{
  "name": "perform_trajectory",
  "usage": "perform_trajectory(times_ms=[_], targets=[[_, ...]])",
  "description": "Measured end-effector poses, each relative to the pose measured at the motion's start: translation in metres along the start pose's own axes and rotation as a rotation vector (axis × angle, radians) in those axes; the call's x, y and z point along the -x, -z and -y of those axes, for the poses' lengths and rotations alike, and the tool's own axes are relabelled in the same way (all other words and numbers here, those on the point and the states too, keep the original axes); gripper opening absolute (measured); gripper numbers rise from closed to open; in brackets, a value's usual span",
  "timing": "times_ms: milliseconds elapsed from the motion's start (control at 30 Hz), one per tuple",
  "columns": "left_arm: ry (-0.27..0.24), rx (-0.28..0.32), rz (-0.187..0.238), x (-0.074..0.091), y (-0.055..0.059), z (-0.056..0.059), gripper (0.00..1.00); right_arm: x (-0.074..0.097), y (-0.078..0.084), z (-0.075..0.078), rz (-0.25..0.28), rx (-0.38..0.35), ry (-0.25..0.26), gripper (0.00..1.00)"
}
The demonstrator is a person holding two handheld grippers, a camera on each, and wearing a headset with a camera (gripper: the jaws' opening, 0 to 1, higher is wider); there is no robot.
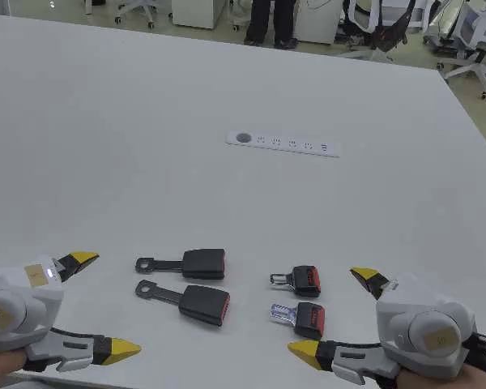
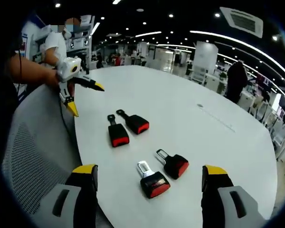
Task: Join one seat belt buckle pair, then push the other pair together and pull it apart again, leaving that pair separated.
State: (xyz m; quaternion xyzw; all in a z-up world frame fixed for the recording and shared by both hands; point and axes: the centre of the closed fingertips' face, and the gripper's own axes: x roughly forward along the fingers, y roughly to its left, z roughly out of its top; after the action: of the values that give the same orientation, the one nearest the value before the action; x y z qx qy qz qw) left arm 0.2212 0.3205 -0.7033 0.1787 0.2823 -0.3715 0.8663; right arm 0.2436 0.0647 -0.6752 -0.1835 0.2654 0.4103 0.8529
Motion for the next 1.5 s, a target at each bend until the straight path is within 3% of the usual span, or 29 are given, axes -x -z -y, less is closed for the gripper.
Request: perform_trajectory(times_ms=[1100, 1500], targets=[[-0.006, -0.003, -0.008, -0.0002, 0.0024, -0.0017, 0.92, 0.0029, 0.0060, -0.0013, -0.006, -0.020, 0.009, 0.88], [0.003, -0.040, -0.021, -0.0005, 0.0039, 0.0007, 0.91, 0.0018, 0.0048, -0.0028, -0.013, -0.016, 0.002, 0.86]])
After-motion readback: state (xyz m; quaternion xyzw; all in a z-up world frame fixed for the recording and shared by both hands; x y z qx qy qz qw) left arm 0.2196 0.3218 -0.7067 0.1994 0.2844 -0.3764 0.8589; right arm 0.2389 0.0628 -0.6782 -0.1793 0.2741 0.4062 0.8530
